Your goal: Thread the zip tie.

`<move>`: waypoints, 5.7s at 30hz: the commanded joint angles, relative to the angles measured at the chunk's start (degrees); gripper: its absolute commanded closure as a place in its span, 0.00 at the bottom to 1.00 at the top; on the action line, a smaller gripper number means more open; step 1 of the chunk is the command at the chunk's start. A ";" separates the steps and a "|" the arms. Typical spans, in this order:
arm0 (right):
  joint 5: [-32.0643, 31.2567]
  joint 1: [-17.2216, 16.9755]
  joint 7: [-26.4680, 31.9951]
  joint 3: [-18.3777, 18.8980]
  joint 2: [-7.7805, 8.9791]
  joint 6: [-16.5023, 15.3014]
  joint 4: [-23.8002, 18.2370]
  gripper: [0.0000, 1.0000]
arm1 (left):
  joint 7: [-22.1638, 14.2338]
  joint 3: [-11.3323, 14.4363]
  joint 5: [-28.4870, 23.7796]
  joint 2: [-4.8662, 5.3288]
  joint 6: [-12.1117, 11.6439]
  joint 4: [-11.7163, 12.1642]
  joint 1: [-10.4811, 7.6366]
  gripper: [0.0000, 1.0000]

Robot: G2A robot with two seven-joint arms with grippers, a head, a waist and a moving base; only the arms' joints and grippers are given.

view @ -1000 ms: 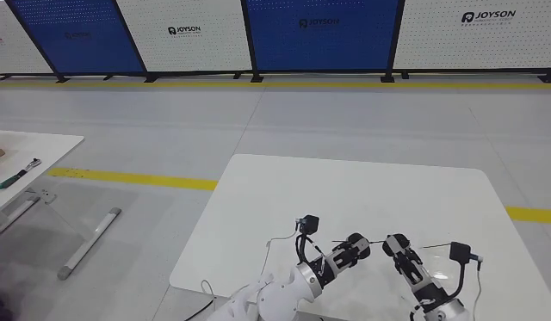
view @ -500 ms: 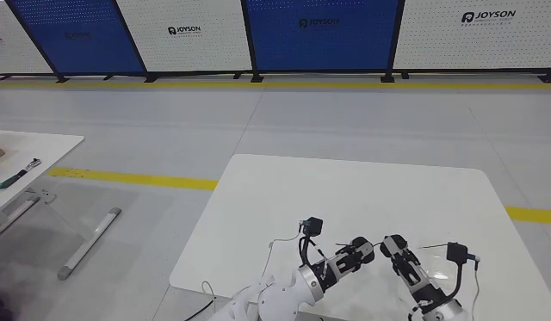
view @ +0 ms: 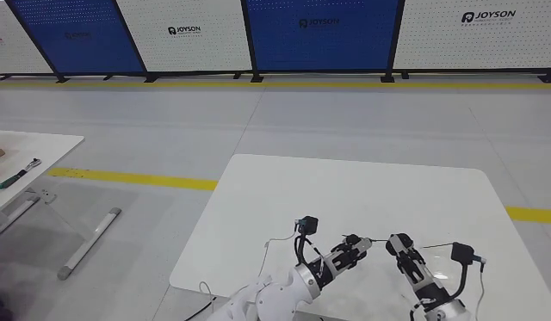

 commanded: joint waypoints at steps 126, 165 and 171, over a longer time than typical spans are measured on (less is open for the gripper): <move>-26.26 4.73 -2.52 -3.67 1.05 -5.70 4.07 0.65 | -4.45 -4.01 -21.35 -0.53 1.79 -1.88 0.93 1.00; -25.90 4.22 -1.24 -3.85 2.09 -5.70 1.50 0.83 | -2.76 -1.56 -18.96 -1.12 3.52 -1.51 -0.56 1.00; -25.25 4.20 -1.50 -3.76 2.23 -5.70 1.62 1.00 | -2.61 -1.38 -18.64 -1.18 3.71 -1.45 -0.71 1.00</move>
